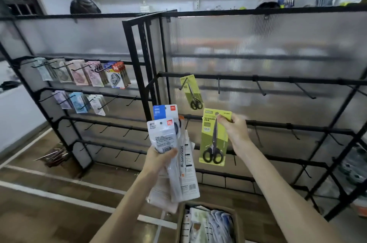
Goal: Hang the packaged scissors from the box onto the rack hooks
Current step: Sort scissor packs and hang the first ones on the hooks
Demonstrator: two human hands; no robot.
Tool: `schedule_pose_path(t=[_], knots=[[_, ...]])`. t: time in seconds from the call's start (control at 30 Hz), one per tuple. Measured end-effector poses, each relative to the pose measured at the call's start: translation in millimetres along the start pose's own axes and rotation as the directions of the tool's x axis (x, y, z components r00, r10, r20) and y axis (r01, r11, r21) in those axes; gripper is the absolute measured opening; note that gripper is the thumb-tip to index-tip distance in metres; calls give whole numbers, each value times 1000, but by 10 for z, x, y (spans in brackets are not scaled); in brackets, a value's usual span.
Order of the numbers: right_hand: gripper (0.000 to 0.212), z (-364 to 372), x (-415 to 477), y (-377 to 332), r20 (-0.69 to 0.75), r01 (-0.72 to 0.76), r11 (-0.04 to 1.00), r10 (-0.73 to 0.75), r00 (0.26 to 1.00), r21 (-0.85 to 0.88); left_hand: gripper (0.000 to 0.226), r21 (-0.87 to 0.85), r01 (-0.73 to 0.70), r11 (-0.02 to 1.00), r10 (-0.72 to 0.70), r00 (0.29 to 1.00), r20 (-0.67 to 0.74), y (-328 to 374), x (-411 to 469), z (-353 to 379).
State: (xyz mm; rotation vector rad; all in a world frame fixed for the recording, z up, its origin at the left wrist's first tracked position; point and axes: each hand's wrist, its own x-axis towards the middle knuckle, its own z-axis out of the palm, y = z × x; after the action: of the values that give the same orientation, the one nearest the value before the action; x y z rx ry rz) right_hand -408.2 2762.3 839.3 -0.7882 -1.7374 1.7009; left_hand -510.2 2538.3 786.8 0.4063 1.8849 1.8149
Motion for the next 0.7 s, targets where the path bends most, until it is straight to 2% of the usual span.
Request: schedule_pose_path(t=[0.2, 0.47, 0.7], knots=[[5, 541, 297, -83, 62, 85, 995, -82, 995, -51, 25, -14, -24, 1000, 23, 998, -54, 8, 245, -133], [10, 1102, 982, -241, 99, 125, 979, -110, 989, -161, 20, -7, -49, 999, 48, 997, -56, 42, 889, -226], [12, 1428, 1541, -106, 55, 85, 968, -74, 996, -236, 21, 106, -42, 993, 43, 999, -6, 55, 1423, -346]])
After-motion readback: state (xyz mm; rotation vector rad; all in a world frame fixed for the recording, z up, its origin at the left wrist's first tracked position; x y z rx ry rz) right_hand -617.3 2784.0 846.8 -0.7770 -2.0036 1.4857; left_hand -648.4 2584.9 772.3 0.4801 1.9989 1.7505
